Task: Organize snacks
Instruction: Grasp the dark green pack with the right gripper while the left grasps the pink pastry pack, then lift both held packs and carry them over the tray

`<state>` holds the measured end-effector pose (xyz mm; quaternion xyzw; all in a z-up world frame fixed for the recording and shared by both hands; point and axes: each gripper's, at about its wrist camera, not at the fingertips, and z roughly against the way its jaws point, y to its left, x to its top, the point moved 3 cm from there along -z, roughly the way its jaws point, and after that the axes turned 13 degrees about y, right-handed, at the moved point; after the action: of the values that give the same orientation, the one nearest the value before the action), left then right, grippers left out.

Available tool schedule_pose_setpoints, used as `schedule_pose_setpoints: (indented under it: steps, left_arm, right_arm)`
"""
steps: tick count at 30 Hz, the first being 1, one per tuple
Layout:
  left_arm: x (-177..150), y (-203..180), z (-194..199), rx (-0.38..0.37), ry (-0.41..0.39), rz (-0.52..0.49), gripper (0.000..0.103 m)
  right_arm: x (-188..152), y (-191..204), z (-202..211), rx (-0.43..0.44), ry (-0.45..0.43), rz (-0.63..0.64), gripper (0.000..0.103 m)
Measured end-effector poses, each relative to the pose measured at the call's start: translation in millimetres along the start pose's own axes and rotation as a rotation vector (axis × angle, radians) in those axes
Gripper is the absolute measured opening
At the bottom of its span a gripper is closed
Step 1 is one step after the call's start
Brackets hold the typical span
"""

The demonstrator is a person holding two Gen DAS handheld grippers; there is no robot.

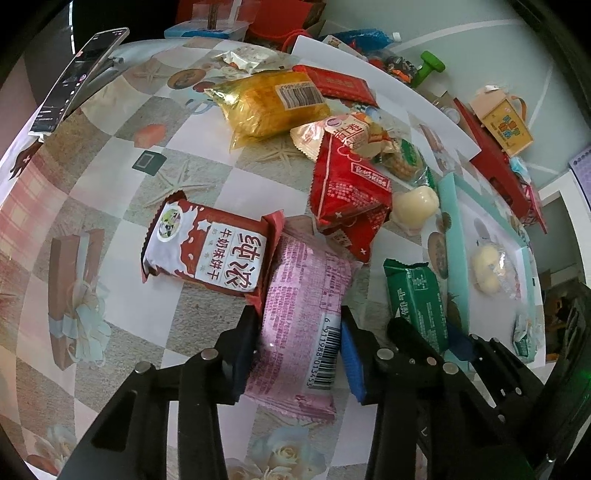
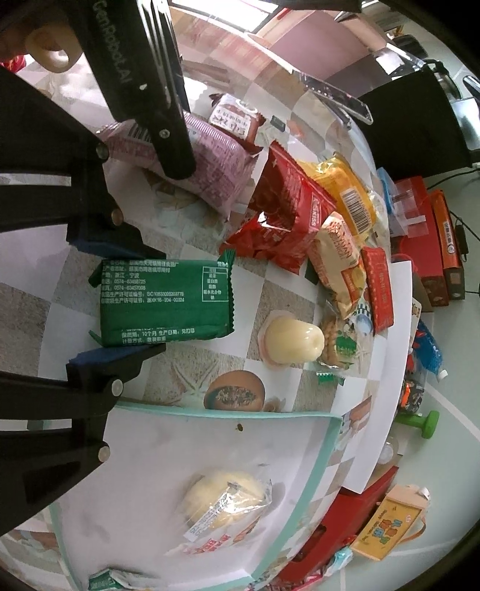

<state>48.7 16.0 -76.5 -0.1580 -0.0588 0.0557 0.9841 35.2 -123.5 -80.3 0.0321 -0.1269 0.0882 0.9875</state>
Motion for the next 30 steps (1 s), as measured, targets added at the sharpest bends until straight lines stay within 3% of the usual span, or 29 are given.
schedule_pose_setpoints:
  steps: [22,30]
  left_arm:
    - [-12.9,-19.1,46.8,-0.072,-0.108,-0.078,0.042]
    - [-13.6,-26.5,58.3,-0.082,-0.143,-0.104,0.042]
  right_arm:
    - [-6.8,-15.2,64.7,0.044,-0.193,-0.083,0.042]
    - [-8.3,-15.7,75.0,0.053,-0.222,-0.089,0.042]
